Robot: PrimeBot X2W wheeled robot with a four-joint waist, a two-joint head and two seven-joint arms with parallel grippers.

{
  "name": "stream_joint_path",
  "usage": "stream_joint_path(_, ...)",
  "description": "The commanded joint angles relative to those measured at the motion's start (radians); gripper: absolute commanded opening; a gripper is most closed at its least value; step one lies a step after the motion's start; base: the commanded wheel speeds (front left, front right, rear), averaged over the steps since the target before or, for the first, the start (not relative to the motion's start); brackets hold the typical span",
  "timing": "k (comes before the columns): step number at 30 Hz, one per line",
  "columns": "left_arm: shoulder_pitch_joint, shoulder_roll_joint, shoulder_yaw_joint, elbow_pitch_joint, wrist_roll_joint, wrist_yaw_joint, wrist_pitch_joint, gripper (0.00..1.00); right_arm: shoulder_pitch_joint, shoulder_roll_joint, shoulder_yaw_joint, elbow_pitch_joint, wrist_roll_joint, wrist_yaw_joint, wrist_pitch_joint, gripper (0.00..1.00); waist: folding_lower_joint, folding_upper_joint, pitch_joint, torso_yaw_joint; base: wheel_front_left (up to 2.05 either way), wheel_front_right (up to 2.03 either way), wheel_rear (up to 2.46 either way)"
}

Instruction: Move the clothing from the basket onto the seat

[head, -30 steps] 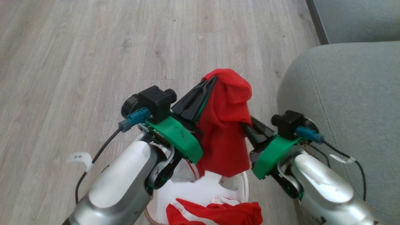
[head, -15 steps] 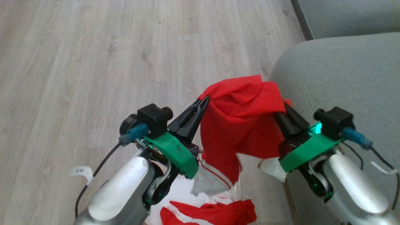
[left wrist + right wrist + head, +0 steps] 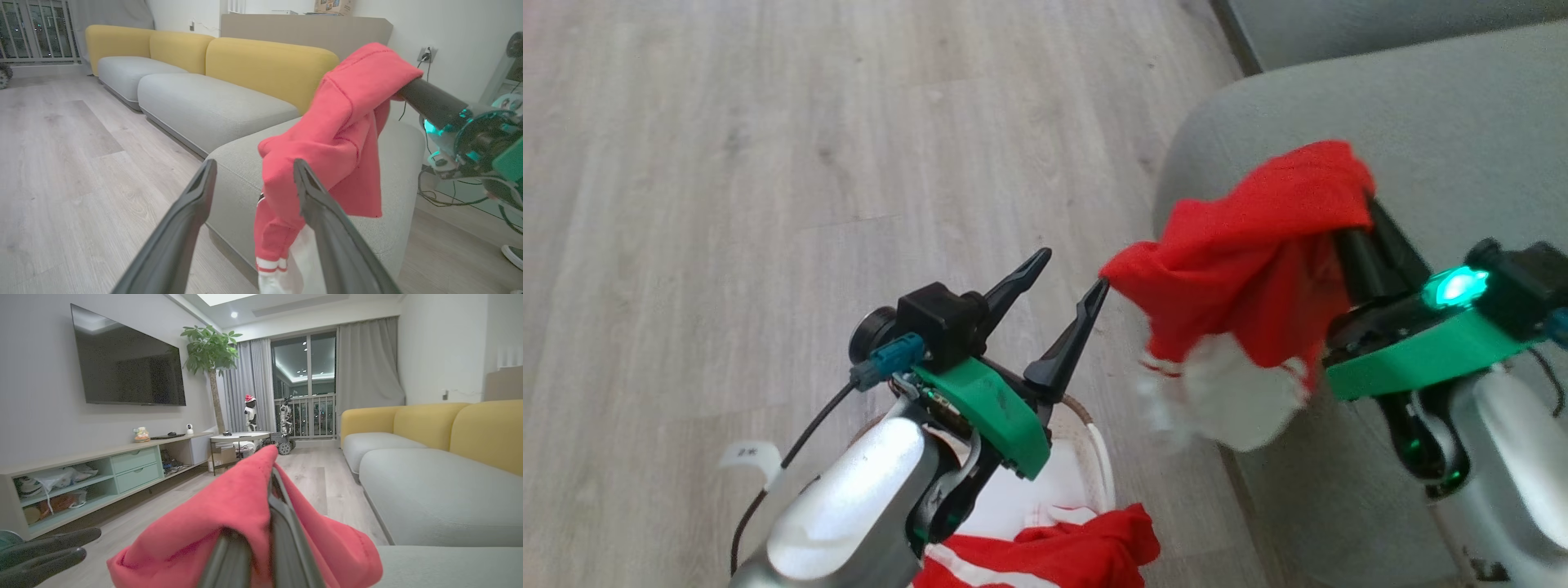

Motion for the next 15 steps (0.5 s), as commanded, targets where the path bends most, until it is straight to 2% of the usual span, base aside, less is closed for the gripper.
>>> stream_joint_path(1, -0.04, 0.007, 0.032, -0.022, 0.004, -0.005, -0.011, 1.0, -0.012, -0.013, -0.007, -0.049, -0.005, 0.0, -0.007, 0.0, 0.0, -0.0001, 0.012, -0.03, 0.0, 0.0, 0.0)
stream_joint_path(15, -0.059, 0.003, 0.017, 0.05, 0.027, -0.002, -0.048, 1.0, 0.017, -0.043, -0.103, -0.169, -0.004, 0.0, -0.007, 0.0, 0.0, -0.0001, 0.042, -0.189, 0.0, 0.0, 0.0)
